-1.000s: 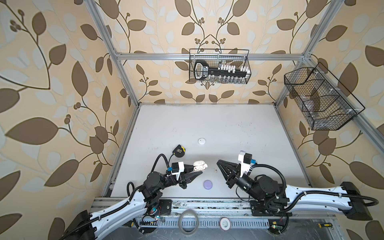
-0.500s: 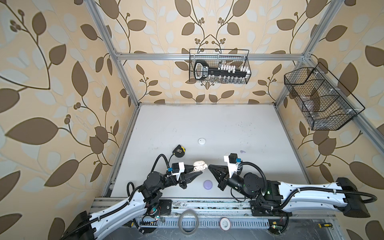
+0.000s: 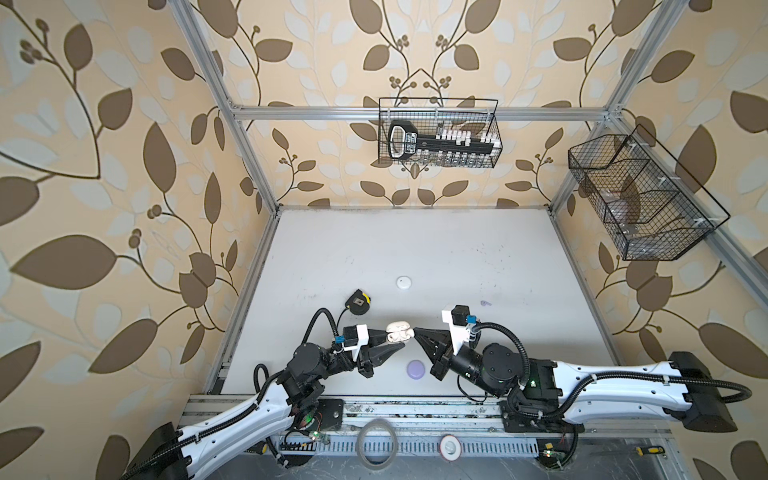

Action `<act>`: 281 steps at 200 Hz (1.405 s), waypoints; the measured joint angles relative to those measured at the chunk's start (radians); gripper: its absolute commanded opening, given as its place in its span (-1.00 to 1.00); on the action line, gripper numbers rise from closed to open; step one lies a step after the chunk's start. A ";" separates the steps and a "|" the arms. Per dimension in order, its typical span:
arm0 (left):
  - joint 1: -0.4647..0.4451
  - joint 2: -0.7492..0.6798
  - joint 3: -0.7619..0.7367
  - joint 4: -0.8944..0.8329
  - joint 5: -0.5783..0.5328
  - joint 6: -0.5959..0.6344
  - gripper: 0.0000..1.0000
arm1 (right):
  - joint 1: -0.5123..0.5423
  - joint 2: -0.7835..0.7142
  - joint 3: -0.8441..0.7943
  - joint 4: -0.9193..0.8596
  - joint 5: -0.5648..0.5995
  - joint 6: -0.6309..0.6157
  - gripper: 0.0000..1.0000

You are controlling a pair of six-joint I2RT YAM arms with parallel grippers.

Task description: Insert the wireless bluetooth earbuds into the charging case

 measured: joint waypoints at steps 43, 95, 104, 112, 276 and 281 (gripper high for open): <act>0.001 -0.002 0.000 0.004 -0.011 0.002 -1.00 | 0.037 0.011 0.014 -0.029 0.043 -0.013 -0.92; 0.000 -0.002 0.000 -0.017 -0.018 0.002 -1.00 | 0.067 -0.008 0.045 -0.063 0.084 -0.021 -0.94; 0.000 -0.002 0.000 -0.018 -0.018 0.002 -1.00 | 0.067 -0.013 0.046 -0.066 0.092 -0.021 -0.95; 0.000 -0.002 0.000 -0.019 -0.018 0.002 -1.00 | 0.067 -0.017 0.046 -0.071 0.097 -0.021 -0.95; 0.000 -0.004 0.000 -0.034 -0.018 0.006 -1.00 | 0.000 -0.009 0.046 -0.113 0.055 0.040 -1.00; 0.000 -0.004 0.000 -0.034 -0.018 0.006 -1.00 | 0.000 -0.005 0.046 -0.113 0.053 0.040 -1.00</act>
